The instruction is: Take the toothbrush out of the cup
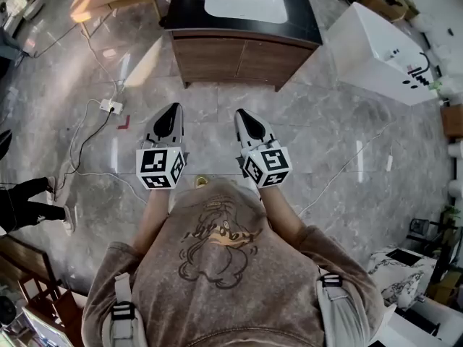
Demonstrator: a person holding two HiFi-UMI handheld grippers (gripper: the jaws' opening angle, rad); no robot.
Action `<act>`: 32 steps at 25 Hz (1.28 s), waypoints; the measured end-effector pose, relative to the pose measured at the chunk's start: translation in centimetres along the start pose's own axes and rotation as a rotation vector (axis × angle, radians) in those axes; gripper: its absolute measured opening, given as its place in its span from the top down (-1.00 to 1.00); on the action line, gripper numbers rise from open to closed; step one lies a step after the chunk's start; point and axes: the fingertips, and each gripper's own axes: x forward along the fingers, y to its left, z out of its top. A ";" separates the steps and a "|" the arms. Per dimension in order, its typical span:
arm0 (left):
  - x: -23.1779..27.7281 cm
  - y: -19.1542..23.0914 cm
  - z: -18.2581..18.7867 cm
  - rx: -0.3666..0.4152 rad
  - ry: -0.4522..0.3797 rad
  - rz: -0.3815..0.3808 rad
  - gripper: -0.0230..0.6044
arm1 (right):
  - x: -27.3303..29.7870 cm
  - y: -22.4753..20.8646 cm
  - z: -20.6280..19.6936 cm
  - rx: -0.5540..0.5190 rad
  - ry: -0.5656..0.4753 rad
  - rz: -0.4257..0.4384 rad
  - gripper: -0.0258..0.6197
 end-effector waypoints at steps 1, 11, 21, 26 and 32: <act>0.0 0.1 -0.1 0.002 0.001 -0.005 0.87 | 0.1 0.2 -0.1 0.008 -0.005 0.003 0.84; 1.6 2.1 -0.2 0.001 0.009 -0.050 0.87 | 2.3 0.5 1.1 0.020 -0.046 0.010 0.84; 5.8 4.2 -0.1 0.003 0.012 -0.053 0.87 | 7.9 -1.0 1.3 0.022 -0.052 0.041 0.84; 8.5 5.4 0.0 0.000 0.018 -0.051 0.87 | 10.5 -2.8 1.9 0.028 -0.059 0.038 0.84; 12.5 6.7 0.4 -0.005 0.021 -0.048 0.87 | 14.1 -5.2 2.4 0.037 -0.056 0.050 0.84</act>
